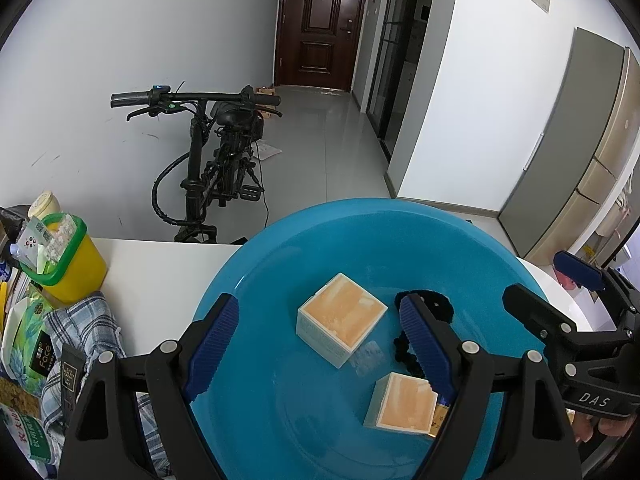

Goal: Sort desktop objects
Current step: 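Open both tools to drop the cream box and Liqun box into the basin, then raise both open tools away from the blue basin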

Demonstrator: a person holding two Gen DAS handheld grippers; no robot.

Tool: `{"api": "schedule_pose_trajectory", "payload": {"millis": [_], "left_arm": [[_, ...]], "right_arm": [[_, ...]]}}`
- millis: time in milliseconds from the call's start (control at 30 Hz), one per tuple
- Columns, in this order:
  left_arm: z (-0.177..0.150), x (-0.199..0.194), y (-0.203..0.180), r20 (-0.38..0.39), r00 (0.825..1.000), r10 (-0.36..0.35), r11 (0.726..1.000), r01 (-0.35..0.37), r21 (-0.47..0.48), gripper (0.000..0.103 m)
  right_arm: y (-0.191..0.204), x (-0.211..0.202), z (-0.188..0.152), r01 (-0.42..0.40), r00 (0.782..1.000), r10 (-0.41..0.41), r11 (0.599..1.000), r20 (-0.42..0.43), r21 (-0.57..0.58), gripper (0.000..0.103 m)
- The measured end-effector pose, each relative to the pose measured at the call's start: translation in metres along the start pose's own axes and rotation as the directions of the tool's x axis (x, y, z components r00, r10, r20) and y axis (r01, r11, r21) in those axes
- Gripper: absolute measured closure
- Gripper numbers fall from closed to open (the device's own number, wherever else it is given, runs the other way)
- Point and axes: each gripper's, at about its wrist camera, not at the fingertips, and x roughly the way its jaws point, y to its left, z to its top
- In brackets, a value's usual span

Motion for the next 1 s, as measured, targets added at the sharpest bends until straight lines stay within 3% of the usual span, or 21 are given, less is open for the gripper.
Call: {"api": "schedule_pose_trajectory", "payload": {"millis": [200,333,600,700,800,1000], "left_arm": [[0.001,-0.004,0.000,0.026,1.000,-0.001,1.000,0.001,-0.001,0.018],[0.002,-0.016,-0.004,0.112,0.994,0.011,0.999,-0.015,0.029,0.018],[-0.001,-0.051,-0.017,0.324,0.945,0.034,0.993,-0.068,0.094,0.014],[0.001,-0.060,-0.013,0.370,0.929,0.025,0.996,-0.056,0.075,0.000],[0.001,-0.068,-0.009,0.413,0.911,0.018,0.998,-0.042,0.049,0.000],[0.004,-0.076,-0.002,0.424,0.906,0.018,0.999,-0.033,0.027,0.000]], "right_arm": [[-0.003,-0.003,0.001,-0.003,1.000,0.003,1.000,0.023,0.016,0.008],[-0.005,-0.011,0.004,0.006,0.997,-0.008,1.000,0.073,0.028,0.007],[-0.013,-0.031,0.009,-0.012,0.983,-0.003,0.997,0.182,0.077,0.003],[-0.015,-0.040,0.011,-0.001,0.975,-0.018,0.996,0.222,0.086,0.001],[-0.017,-0.046,0.012,-0.013,0.968,-0.011,0.996,0.251,0.094,0.001],[-0.020,-0.051,0.013,-0.017,0.966,-0.011,0.994,0.260,0.104,0.001]]}}
